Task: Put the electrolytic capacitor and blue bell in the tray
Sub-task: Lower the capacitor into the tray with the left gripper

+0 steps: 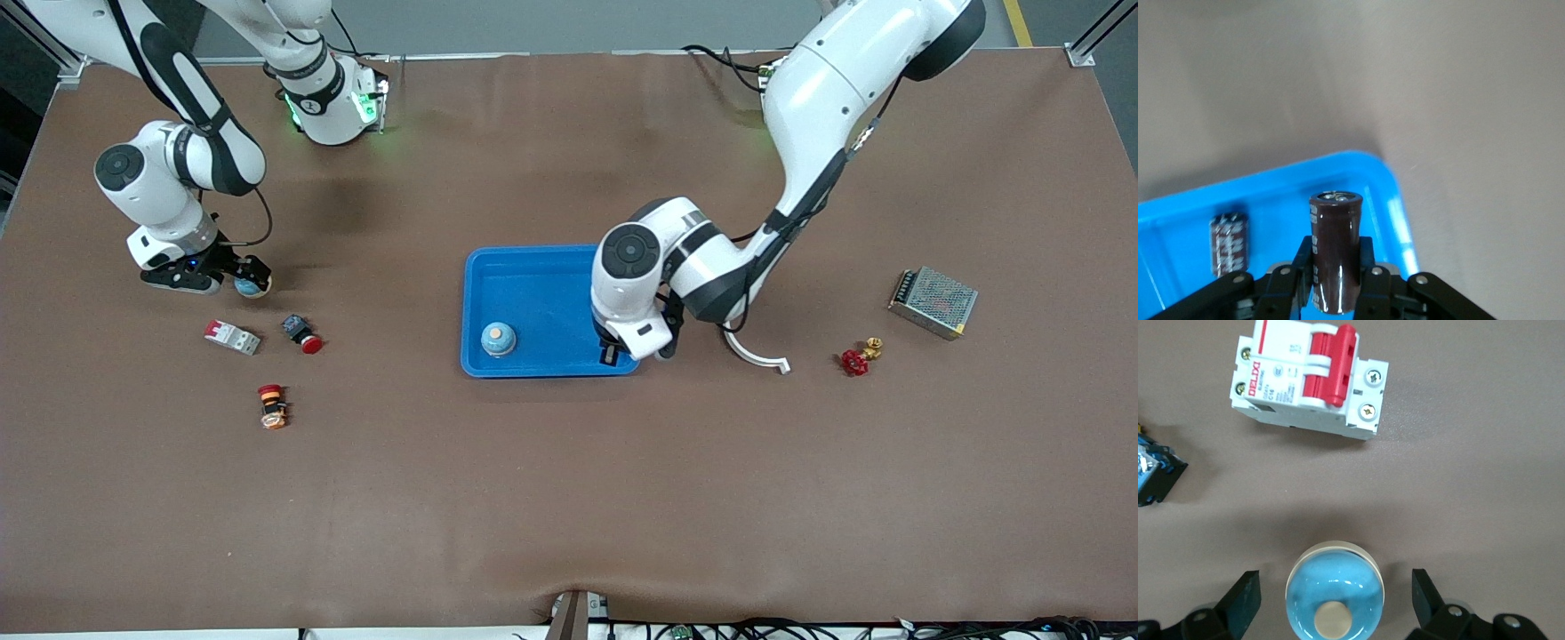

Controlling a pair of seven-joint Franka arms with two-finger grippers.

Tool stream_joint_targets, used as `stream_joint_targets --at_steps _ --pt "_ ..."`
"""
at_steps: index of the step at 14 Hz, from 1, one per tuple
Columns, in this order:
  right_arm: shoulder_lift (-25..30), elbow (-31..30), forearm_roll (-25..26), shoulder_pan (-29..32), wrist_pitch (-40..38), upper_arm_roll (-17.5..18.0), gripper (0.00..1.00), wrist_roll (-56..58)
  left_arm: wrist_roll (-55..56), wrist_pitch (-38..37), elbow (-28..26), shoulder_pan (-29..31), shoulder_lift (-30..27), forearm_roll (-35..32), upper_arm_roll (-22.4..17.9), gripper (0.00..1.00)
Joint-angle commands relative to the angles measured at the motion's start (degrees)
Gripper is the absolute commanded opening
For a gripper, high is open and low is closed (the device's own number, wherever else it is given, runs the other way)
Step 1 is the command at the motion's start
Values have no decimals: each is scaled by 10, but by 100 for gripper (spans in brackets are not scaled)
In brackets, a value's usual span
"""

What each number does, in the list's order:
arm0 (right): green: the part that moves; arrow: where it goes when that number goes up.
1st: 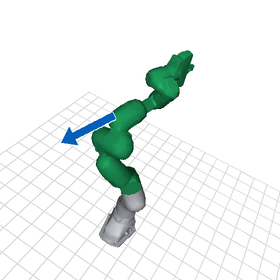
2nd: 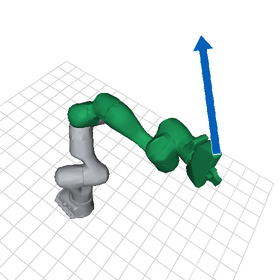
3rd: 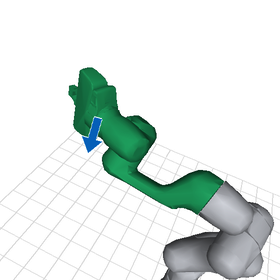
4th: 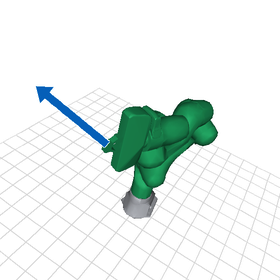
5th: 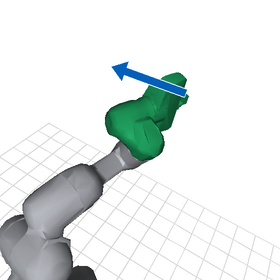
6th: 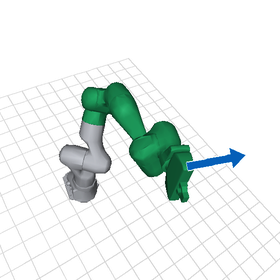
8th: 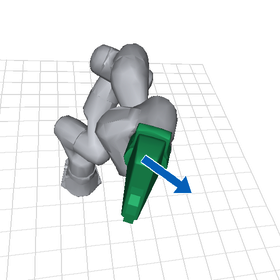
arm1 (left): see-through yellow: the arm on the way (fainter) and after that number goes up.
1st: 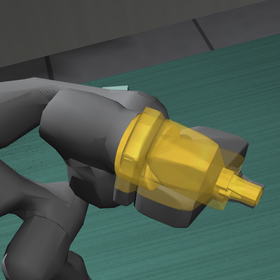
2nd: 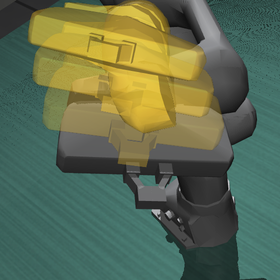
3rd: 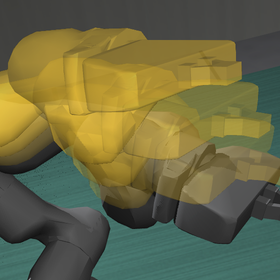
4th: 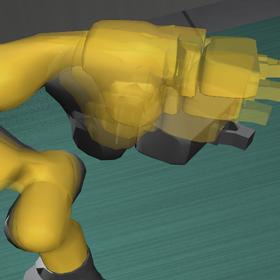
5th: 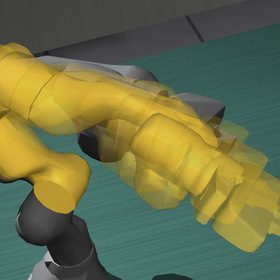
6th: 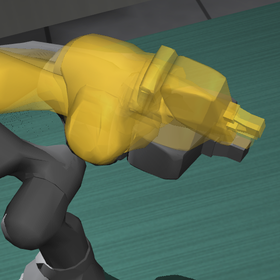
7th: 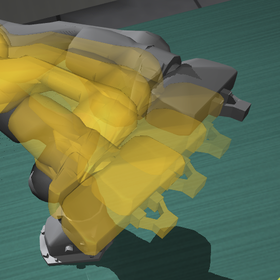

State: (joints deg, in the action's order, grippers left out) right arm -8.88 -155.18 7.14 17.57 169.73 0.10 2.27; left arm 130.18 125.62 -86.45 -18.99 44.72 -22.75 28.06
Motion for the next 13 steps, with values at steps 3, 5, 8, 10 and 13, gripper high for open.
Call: stream_joint_targets --at_steps 3,5,8,10,13 --pt "-2 -7 -5 12 9 10 100 0 45 4 7 -24 41 0 -6 0" --pt "-2 -12 -5 11 8 10 34 -1 59 9 6 -25 43 2 -7 0" --pt "-2 -13 -5 -2 6 10 0 -54 78 9 3 -25 43 0 -7 0" --pt "-1 -13 -5 -5 4 11 0 -57 99 9 2 -30 46 1 -7 0" --pt "15 -7 -5 -22 -33 14 0 -95 118 9 1 -33 47 1 -8 0"
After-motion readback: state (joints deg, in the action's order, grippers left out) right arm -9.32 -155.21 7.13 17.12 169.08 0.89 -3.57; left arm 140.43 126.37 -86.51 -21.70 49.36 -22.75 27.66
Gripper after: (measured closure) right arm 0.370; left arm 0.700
